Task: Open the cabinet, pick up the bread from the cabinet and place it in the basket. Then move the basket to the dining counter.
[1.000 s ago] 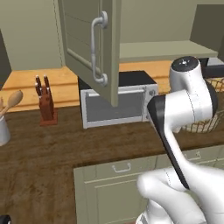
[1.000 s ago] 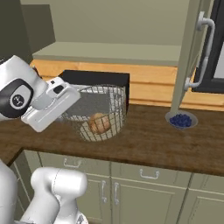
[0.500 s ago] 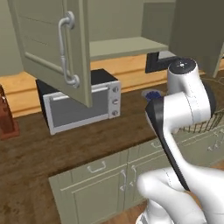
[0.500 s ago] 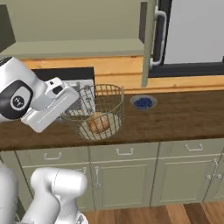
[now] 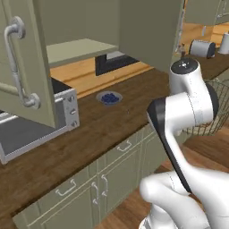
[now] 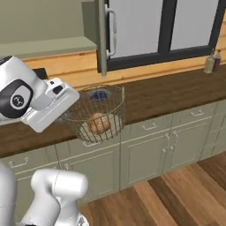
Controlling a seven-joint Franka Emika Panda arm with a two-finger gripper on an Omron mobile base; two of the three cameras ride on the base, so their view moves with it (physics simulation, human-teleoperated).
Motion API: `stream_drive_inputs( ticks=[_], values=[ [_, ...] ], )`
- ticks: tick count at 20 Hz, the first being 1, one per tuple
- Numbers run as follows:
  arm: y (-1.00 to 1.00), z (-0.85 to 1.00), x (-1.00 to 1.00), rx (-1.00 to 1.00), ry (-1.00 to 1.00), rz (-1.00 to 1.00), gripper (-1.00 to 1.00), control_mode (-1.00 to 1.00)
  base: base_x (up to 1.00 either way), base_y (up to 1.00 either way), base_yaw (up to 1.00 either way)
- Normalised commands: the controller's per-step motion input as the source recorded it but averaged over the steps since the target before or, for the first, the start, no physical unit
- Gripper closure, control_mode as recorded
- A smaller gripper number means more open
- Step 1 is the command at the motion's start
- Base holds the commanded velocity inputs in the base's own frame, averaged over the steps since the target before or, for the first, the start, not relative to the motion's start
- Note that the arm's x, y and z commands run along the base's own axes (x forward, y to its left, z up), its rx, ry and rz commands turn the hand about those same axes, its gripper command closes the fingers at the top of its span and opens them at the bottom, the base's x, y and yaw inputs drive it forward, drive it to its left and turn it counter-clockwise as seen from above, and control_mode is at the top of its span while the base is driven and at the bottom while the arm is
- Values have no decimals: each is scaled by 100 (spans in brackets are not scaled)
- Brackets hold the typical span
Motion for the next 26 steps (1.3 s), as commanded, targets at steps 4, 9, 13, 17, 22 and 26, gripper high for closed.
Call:
stream_drive_inputs(
  ticks=[4,9,13,17,22,26],
  values=[
    [0,0,0,0,0,0,100,100,-20,0,-57],
    [0,0,0,0,0,0,100,100,-22,-1,-55],
    [0,0,0,0,0,0,100,100,-19,-4,-55],
    [0,0,0,0,0,0,100,100,-4,-1,-56],
    [0,0,0,0,0,0,100,100,0,-4,-58],
    [0,0,0,0,0,0,100,100,0,-13,-58]
  ],
)
